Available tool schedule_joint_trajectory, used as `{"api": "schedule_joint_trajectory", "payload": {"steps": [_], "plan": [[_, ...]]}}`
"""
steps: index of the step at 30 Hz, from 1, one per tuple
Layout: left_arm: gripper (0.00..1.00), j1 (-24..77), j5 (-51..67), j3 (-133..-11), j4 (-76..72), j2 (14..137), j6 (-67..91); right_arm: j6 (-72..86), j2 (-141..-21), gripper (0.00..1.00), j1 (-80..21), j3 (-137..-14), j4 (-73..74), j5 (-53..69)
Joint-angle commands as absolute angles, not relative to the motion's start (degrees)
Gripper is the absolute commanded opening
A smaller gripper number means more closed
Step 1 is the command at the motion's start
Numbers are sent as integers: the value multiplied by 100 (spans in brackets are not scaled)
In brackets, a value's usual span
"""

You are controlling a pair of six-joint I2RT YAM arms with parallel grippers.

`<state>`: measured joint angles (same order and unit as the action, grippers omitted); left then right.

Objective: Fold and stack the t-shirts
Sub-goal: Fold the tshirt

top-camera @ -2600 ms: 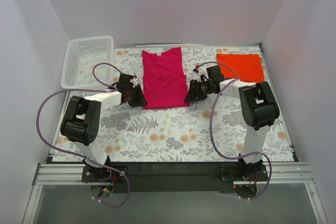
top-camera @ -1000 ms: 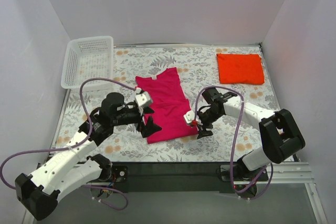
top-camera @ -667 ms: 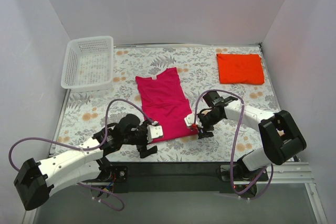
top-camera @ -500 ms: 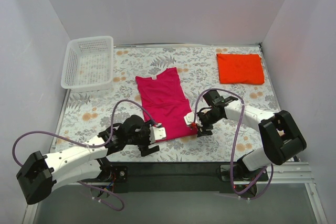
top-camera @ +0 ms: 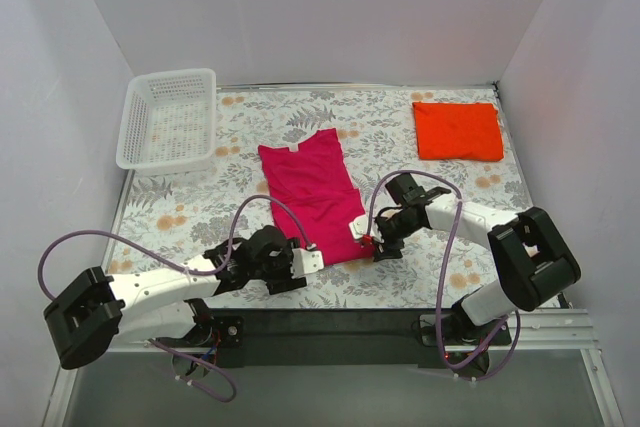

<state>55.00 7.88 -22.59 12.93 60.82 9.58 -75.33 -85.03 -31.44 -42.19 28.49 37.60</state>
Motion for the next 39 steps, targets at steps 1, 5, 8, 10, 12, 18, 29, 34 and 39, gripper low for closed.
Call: {"api": "schedule_joint_trajectory", "payload": {"steps": [1, 5, 8, 10, 12, 18, 29, 34, 39], "plan": [[56, 5590, 572, -2083, 1055, 6187, 853, -7436, -8604, 54, -3208, -4166, 2646, 3762], [47, 5642, 431, -1986, 906, 6459, 817, -7321, -8587, 49, -3217, -4078, 2479, 3604], [40, 5669, 290, -2030, 861, 6748, 809, -7242, -8578, 43, -3217, -4008, 2356, 3481], [36, 5669, 238, -2065, 870, 6855, 817, -7164, -8552, 38, -3217, -3982, 2242, 3393], [27, 5695, 176, -2066, 905, 6970, 800, -7137, -8525, 33, -3217, -3946, 2180, 3349], [0, 5722, 70, -2004, 1028, 6672, 756, -7040, -8481, 17, -3217, -3929, 2109, 3305], [0, 5704, 1203, -2153, 1714, 5582, 677, -8085, -7876, 1, -3015, -4623, 4033, 4051], [0, 5660, 1257, -2468, 2039, 5326, 598, -7675, -7550, 1, -3006, -4903, 4105, 4254], [0, 4748, 1721, -3022, 2144, 5396, 142, -7023, -8207, 1, -2962, -6036, 4096, 4184]]}}
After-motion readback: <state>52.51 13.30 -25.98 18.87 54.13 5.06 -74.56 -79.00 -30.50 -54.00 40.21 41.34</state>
